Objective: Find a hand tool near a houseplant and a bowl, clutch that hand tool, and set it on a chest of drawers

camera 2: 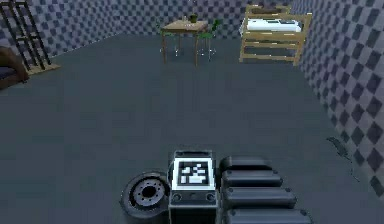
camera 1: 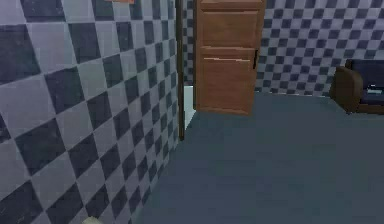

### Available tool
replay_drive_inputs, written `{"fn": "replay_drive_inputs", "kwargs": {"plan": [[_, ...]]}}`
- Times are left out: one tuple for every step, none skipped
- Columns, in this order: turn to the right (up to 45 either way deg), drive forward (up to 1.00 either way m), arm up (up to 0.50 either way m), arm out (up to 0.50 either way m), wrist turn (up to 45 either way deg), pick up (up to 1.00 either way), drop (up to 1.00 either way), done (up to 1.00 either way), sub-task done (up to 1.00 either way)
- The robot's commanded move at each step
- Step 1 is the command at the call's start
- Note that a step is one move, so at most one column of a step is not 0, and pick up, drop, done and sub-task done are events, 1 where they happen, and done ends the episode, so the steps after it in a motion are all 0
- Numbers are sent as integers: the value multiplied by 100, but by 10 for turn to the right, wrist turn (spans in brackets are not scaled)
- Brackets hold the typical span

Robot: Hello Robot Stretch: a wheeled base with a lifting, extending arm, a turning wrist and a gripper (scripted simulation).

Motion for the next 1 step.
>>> {"fn": "replay_drive_inputs", "kwargs": {"plan": [[90, 0, 0, 0, 0, 0, 0, 0, 0]]}}
